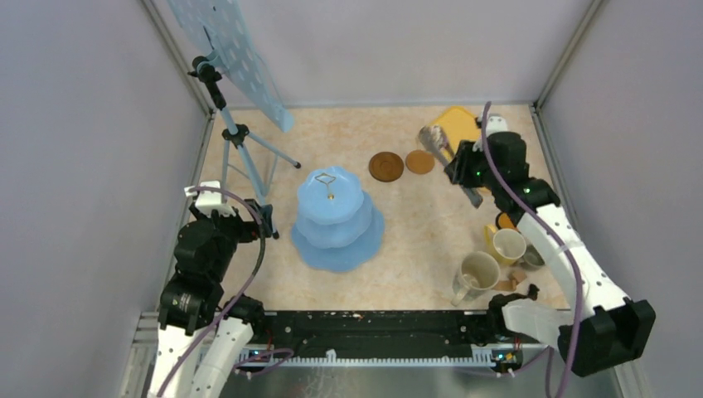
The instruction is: Serve the afternoon tea
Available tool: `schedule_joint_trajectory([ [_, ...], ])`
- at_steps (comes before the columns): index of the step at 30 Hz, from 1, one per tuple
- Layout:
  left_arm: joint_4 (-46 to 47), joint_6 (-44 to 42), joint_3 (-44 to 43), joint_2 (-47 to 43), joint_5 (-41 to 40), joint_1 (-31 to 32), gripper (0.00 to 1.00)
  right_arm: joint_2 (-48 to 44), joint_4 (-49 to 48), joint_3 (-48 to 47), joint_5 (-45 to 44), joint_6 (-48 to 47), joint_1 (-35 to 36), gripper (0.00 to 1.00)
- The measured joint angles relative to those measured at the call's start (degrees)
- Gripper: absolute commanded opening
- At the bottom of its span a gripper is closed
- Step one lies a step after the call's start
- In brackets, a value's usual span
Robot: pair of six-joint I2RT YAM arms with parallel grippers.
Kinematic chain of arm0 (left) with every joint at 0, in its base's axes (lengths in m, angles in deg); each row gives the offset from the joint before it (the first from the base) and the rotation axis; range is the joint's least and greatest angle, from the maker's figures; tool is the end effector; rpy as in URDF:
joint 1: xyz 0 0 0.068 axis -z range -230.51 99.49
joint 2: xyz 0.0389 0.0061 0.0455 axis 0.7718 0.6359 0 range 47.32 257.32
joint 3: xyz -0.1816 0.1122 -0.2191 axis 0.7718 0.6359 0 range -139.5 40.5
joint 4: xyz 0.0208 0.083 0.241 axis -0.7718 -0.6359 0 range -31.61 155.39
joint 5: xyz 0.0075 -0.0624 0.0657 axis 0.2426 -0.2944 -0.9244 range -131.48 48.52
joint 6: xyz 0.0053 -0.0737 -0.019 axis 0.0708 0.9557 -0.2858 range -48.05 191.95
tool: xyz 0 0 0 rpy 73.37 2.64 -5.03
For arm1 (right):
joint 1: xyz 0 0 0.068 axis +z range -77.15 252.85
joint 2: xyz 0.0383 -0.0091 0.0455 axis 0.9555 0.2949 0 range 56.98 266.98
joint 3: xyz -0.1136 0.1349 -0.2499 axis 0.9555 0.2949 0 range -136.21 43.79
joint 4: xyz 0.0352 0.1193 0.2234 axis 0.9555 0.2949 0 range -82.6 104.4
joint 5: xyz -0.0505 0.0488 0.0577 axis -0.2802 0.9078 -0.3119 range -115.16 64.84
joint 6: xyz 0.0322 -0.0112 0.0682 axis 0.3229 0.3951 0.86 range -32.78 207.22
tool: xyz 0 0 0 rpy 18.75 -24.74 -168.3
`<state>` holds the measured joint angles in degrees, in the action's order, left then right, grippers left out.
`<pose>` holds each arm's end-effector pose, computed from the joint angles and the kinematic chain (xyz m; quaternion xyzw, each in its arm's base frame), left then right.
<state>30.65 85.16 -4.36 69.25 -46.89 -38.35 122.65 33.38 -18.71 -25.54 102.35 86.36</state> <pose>0.0752 -0.0099 0.3448 -0.0368 0.7749 -0.1025 0.6226 0.2529 0.0604 0.3643 0.0139 0.8622 0.1225 0.4914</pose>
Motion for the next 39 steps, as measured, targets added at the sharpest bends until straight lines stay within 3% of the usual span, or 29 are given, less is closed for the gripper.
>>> schedule_joint_trajectory([
  [10,-0.1,0.2,0.0,1.6,0.3,-2.7,0.99,-13.2,16.7,10.7,5.6,4.3,15.2,0.36],
  [18,-0.2,0.1,0.0,3.3,1.8,-3.9,0.99,-14.0,18.0,15.0,10.4,5.6,27.4,0.36],
  [28,-0.2,0.1,-0.3,3.9,3.0,-4.4,0.99,-6.3,4.2,18.3,9.7,6.0,44.7,0.37],
  [39,-0.2,0.1,-0.3,4.2,3.0,-4.5,0.99,5.5,-20.0,20.9,3.3,5.4,50.1,0.39],
])
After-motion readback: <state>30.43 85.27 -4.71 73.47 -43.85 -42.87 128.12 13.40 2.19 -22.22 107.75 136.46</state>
